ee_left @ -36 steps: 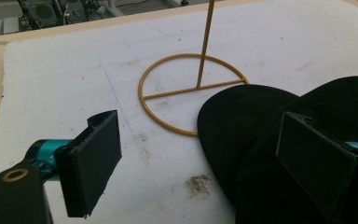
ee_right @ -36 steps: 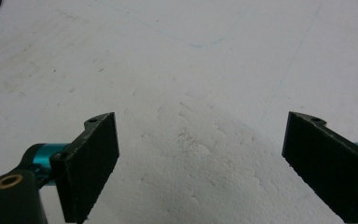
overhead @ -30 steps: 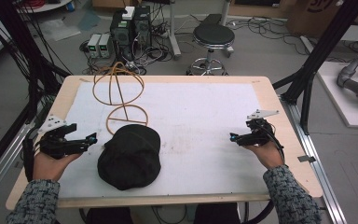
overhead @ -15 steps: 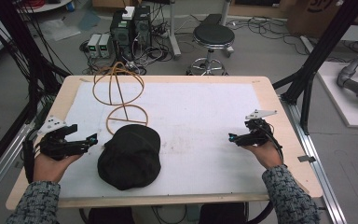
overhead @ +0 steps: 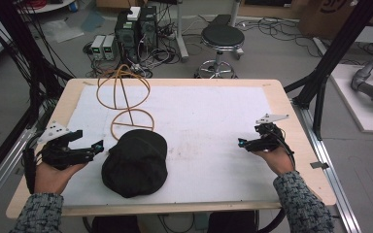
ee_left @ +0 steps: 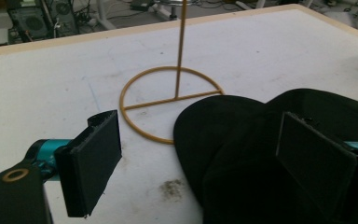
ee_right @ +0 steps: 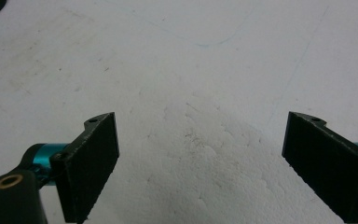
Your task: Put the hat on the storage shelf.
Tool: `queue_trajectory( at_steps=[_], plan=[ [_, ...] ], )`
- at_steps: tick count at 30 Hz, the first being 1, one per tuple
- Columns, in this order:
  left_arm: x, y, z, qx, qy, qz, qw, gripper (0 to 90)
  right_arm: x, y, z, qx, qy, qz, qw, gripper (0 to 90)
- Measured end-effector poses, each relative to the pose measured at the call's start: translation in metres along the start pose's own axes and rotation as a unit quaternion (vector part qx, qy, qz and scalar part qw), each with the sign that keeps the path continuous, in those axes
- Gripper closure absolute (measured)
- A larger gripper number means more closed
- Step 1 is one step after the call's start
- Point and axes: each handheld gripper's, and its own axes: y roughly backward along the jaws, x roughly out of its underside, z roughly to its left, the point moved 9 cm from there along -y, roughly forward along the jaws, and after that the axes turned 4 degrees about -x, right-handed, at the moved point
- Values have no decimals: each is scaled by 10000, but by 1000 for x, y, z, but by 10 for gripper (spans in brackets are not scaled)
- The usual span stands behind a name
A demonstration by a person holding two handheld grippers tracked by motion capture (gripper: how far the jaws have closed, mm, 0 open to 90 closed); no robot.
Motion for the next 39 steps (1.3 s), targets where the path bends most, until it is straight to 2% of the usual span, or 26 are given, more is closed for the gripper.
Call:
queue_trajectory(
  at_steps=[5, 10, 12, 14, 16, 19, 24, 31, 35, 39],
  plan=[
    [-1, 7, -13, 106, 4, -85, 9999, 142, -2, 2, 1, 4, 16, -24, 10000, 106],
    [-3, 15, -31, 326, 41, -205, 9992, 142, -6, 5, 1, 2, 64, -50, 10000, 105],
    [0, 16, -40, 474, -30, -186, 9987, 142, -10, 5, 2, 4, 95, -71, 9999, 105],
    [4, 15, -48, 531, -139, -106, 9984, 145, -13, 5, 3, -2, 124, -75, 9999, 106],
    [8, 13, -55, 597, -161, -99, 9980, 144, -13, 3, 4, -8, 125, -70, 9999, 106],
    [13, 10, -62, 615, -220, -81, 9978, 145, -11, 1, 5, -23, 149, 14, 9999, 106],
    [19, 4, -69, 650, -276, -50, 9975, 152, -12, 2, 5, -27, 164, -7, 9999, 106],
    [30, -2, -84, 697, -504, 43, 9963, 183, -11, 3, 4, -3, 142, -7, 9999, 106],
    [34, -6, -85, 638, -542, 5, 9965, 188, -11, 1, 6, -16, 155, 36, 9999, 106],
    [37, -8, -83, 578, -580, -6, 9966, 238, -11, 1, 6, -27, 162, 46, 9999, 106]
  ],
)
